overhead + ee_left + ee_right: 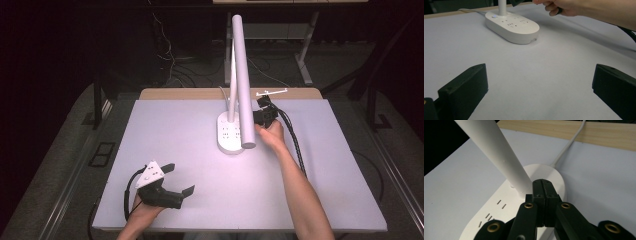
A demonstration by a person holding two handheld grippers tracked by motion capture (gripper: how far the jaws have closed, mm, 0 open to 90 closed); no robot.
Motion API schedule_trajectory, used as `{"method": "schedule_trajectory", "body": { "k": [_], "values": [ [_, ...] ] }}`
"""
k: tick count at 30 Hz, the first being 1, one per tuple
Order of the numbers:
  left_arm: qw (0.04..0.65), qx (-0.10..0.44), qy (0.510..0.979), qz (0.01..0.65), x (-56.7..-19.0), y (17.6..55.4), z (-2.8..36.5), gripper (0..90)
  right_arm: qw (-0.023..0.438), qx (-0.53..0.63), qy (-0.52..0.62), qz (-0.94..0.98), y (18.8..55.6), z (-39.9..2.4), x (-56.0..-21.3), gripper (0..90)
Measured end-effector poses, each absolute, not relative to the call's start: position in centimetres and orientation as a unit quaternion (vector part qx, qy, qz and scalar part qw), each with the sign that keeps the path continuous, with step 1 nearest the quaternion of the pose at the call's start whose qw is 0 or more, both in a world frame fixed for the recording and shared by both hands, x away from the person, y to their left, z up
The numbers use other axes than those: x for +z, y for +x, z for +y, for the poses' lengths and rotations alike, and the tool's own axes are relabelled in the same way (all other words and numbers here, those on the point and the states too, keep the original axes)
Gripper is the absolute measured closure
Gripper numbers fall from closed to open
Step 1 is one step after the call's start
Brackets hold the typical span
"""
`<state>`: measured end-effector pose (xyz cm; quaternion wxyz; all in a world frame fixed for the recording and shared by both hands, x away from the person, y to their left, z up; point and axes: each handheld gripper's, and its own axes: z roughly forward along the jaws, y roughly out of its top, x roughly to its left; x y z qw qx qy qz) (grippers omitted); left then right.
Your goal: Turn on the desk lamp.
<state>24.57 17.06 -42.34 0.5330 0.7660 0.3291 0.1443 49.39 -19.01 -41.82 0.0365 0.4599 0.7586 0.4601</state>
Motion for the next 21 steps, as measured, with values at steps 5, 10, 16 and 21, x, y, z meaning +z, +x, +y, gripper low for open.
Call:
{"method": "schedule_trajectory", "body": {
  "k": [5, 10, 16, 21],
  "values": [
    [0.532, 0.144, 0.767, 0.328, -42.3, 24.5, 17.0, 0.0, 0.041, 0.462, 0.452, 0.762, 48.7, -19.7, -40.4, 89.1],
    [0.532, 0.144, 0.767, 0.327, -42.3, 24.5, 17.0, 0.0, 0.049, 0.46, 0.443, 0.767, 48.1, -20.5, -39.1, 89.2],
    [0.531, 0.144, 0.768, 0.326, -42.4, 24.5, 16.9, 0.0, 0.059, 0.459, 0.429, 0.776, 47.1, -21.3, -37.8, 89.1],
    [0.531, 0.145, 0.769, 0.326, -42.3, 24.4, 16.9, 0.0, 0.065, 0.458, 0.422, 0.78, 45.9, -22.0, -36.8, 89.2]
  ]
}}
